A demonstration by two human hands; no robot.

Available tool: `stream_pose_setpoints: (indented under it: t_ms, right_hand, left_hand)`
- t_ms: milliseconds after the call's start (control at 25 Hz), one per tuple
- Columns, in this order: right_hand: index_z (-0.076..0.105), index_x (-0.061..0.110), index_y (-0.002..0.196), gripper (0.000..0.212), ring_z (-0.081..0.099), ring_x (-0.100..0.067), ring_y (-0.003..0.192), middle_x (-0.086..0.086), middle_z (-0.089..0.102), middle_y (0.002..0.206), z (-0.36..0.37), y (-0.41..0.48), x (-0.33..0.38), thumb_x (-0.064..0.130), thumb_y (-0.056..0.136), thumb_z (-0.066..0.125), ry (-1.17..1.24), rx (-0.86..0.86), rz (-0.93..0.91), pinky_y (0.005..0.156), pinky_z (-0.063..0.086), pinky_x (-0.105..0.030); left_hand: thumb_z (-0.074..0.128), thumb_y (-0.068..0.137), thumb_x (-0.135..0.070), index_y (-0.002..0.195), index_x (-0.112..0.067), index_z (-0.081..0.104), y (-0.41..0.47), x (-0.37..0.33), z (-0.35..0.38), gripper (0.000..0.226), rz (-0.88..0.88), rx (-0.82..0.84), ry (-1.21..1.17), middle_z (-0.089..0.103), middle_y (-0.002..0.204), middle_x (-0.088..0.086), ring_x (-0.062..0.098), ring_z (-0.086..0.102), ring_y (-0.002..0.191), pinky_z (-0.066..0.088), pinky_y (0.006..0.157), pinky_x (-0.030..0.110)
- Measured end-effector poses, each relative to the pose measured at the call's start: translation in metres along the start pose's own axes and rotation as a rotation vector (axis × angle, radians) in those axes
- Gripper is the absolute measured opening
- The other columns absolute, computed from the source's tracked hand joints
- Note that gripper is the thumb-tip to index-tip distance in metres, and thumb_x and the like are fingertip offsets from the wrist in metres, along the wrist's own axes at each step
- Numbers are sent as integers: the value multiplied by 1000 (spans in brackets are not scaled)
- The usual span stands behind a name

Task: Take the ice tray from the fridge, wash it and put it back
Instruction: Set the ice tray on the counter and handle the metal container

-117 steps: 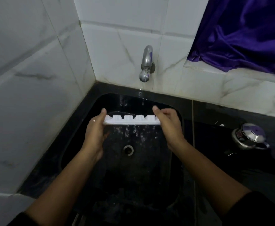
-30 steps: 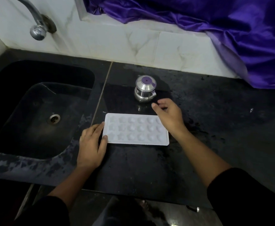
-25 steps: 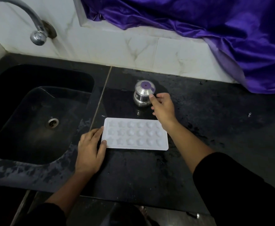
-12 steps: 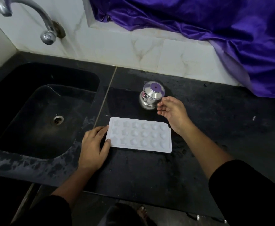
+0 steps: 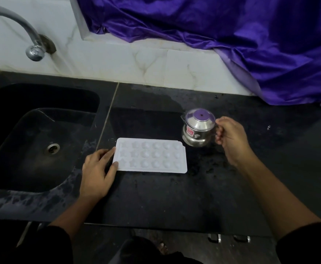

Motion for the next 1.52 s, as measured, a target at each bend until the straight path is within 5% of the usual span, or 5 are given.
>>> stream_pose_setpoints:
  t_ms: [360,600,1080,1320,1520]
  right_hand:
    - [49,-16,73,39,39,-22,65,-13,46,68,-17,-11,-5,12,96,64,-173,-111,-70,55,34,-28]
    - [43,0,60,48,41,-22,54,-7,43,54,-16,-7,4,37,82,65,-470,-177,-140,56,45,-45]
    - [55,1,61,46,59,-37,59,-17,61,61,-3,-7,24,35,89,65,-831,-229,-232,57,50,-42]
    - [50,7,55,46,47,-21,53,-5,50,53,-15,-5,21,31,91,66,-722,-262,-188,59,43,-35]
    - [62,2,68,33,46,-18,61,-11,51,64,-28,-4,3,22,92,69,-200,-272,-67,59,40,-31]
  left_hand:
    - [40,84,-90,161,-14,40,-5,-14,7,108,86,43,228,35,169,9,29,21,160,9,131,55]
    - [35,80,-97,161,-18,40,-3,-11,9,113,57,74,230,41,166,6,27,23,160,9,131,58]
    - [36,79,-98,162,-18,39,-1,-9,12,115,44,90,211,40,167,5,26,28,158,13,131,54]
    - [35,79,-99,161,-19,39,-1,-8,12,115,38,93,206,41,167,5,26,29,158,14,131,56]
    - [39,79,-97,161,-19,40,-1,-8,12,113,37,93,204,41,167,5,26,29,158,15,131,56]
Point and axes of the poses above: each hand's wrist, its own y-axis towards the middle knuckle, its own z-axis out of the palm, x = y × z, the point moved 7 cm from there along y, towards the middle knuckle
